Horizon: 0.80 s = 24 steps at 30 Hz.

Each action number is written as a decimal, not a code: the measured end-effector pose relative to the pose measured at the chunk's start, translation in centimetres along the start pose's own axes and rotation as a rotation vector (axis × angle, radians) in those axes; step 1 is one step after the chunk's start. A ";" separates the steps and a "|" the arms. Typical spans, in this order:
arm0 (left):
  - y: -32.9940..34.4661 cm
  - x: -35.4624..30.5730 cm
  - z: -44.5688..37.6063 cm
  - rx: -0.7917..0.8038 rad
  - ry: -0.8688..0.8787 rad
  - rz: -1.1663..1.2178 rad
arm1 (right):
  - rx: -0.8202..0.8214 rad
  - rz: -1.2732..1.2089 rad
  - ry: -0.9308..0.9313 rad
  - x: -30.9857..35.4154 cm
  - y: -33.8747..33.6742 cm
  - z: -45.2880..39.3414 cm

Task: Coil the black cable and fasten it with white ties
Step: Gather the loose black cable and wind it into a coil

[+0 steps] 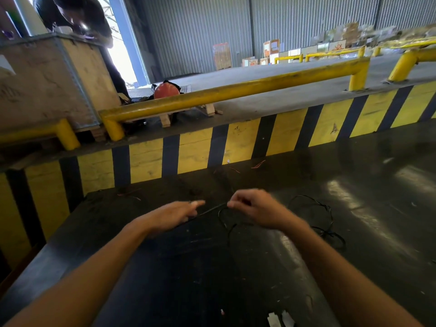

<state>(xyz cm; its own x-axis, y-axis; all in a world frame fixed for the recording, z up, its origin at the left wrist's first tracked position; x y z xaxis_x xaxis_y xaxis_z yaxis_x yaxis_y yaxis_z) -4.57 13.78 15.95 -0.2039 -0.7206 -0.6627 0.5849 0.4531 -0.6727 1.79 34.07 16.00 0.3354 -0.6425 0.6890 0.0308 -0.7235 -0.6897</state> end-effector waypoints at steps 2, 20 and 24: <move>1.3 -0.3 1.2 0.163 -0.092 0.179 | -0.097 0.037 -0.009 0.2 -2.7 -1.3; -1.9 -2.4 0.4 -0.135 0.087 0.284 | 0.122 0.021 -0.048 1.3 0.5 -2.1; 0.5 -1.6 1.5 0.141 -0.133 0.206 | -0.099 0.119 -0.045 1.2 -5.1 -3.7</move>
<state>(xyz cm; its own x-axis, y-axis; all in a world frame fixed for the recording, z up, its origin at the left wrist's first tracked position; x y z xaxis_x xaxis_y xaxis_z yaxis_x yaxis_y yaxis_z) -2.78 14.38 17.17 0.0299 -0.6874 -0.7257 0.7086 0.5267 -0.4696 -1.48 36.03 21.16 0.3727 -0.7149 0.5916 -0.1040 -0.6657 -0.7389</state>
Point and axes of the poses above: each hand's wrist, its own z-axis away from the middle knuckle, its own y-axis out of the palm, x = y × z, the point moved 4 cm from there along -z, towards the middle knuckle
